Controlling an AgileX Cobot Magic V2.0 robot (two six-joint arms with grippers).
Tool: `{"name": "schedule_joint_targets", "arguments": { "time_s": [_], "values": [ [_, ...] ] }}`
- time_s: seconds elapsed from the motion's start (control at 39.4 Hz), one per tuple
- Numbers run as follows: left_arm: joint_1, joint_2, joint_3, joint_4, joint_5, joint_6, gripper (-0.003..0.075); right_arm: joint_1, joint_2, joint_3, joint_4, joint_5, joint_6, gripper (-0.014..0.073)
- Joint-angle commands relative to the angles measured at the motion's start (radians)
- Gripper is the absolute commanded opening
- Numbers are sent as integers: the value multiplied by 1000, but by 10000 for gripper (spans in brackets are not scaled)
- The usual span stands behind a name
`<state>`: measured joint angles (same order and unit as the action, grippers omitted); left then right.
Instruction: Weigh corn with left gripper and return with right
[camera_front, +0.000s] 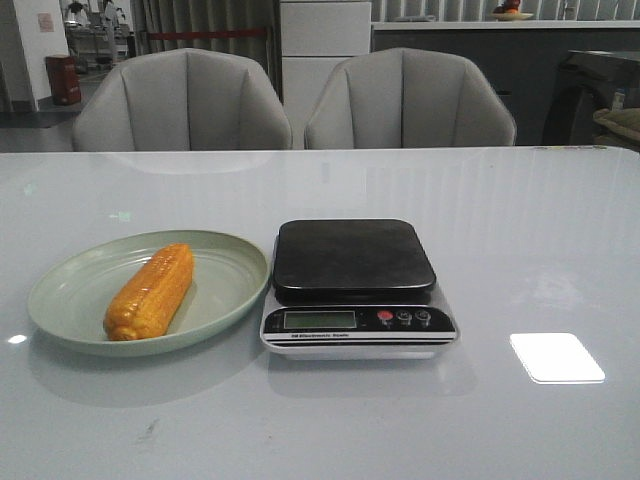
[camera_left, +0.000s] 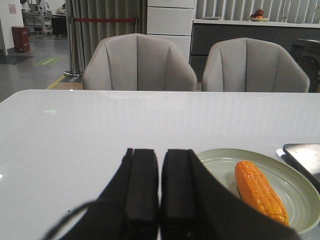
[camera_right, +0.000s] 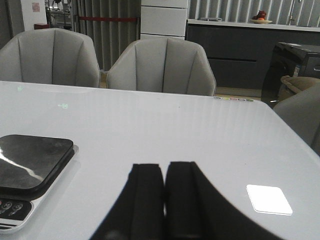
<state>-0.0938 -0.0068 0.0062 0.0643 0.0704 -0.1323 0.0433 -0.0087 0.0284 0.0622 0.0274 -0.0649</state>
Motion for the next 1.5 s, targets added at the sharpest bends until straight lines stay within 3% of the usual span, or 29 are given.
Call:
{"name": "schedule_joint_targets", "arguments": {
  "time_s": [0.0, 0.89, 1.19, 1.47],
  "values": [
    [-6, -20, 31, -8, -90, 1, 114, -4, -20, 8, -7, -88, -6, 158],
    [-6, -20, 31, -8, -100, 1, 114, -4, -20, 8, -7, -88, -6, 158],
    [-6, -19, 0, -8, -274, 1, 114, -4, -20, 8, -7, -88, -6, 158],
    [-6, 92, -261, -8, -70, 1, 114, -4, -20, 8, -7, -88, -6, 158]
  ]
}}
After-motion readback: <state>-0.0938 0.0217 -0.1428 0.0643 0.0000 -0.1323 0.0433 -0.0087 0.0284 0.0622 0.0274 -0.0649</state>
